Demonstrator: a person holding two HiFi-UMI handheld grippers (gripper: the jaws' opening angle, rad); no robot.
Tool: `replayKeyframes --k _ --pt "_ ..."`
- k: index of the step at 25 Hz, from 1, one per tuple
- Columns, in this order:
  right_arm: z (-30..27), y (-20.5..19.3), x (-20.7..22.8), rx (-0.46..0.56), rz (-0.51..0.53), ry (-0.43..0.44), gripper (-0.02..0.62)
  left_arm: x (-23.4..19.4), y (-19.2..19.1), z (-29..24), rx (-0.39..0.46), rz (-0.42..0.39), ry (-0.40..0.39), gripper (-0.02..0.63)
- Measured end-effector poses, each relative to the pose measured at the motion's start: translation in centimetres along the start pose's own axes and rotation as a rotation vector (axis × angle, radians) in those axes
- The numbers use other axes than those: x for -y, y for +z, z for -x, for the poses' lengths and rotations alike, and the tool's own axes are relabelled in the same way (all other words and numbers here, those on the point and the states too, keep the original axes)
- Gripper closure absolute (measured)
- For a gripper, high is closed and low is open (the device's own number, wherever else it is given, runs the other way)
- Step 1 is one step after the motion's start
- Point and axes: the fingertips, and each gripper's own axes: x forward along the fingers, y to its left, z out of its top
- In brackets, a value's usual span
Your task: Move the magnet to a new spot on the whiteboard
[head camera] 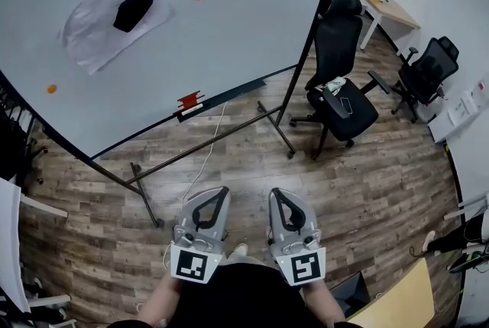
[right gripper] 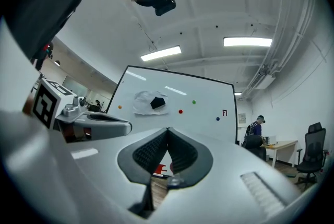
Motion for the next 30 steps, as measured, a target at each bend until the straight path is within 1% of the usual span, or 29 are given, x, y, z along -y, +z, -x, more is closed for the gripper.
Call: replayKeyframes --k 2,7,10,14,18,22,26,30 --pt "0.0 -0.2 0.4 -0.004 0.017 0.003 0.594 -0.1 -0.2 -0.8 0.005 0.006 -0.001 0.605" --pt "-0.4 -1.2 2.6 -0.022 0.008 -0.033 0.594 0.1 -0.7 -2.9 0.016 0.012 -0.025 0.606" --pt "-1.2 -1.3 3.3 -0.016 0.030 -0.047 0.594 -0.5 -1.0 -4.2 0.032 0.008 -0.039 0.606" --pt "-2.9 -1.8 4.6 -0.015 0.050 -0.064 0.594 -1.9 -1.7 -6.4 0.042 0.007 -0.047 0.606" --pt "-5.0 -2.7 6.1 -0.024 0.044 -0.064 0.594 -3.5 -2.0 -8.7 0.052 0.013 -0.035 0.605" --pt "-7.9 -3.5 7.3 -0.022 0.031 -0.066 0.594 -5.6 -3.5 -11.1 0.039 0.007 -0.038 0.606" --pt "-10.3 -4.5 8.7 -0.044 0.044 -0.057 0.594 -7.6 -4.5 -13.6 0.042 0.023 -0.026 0.605" --pt "-12.3 -5.1 10.4 -0.055 0.042 -0.078 0.594 -9.2 -5.4 -16.2 0.050 0.033 -0.029 0.605"
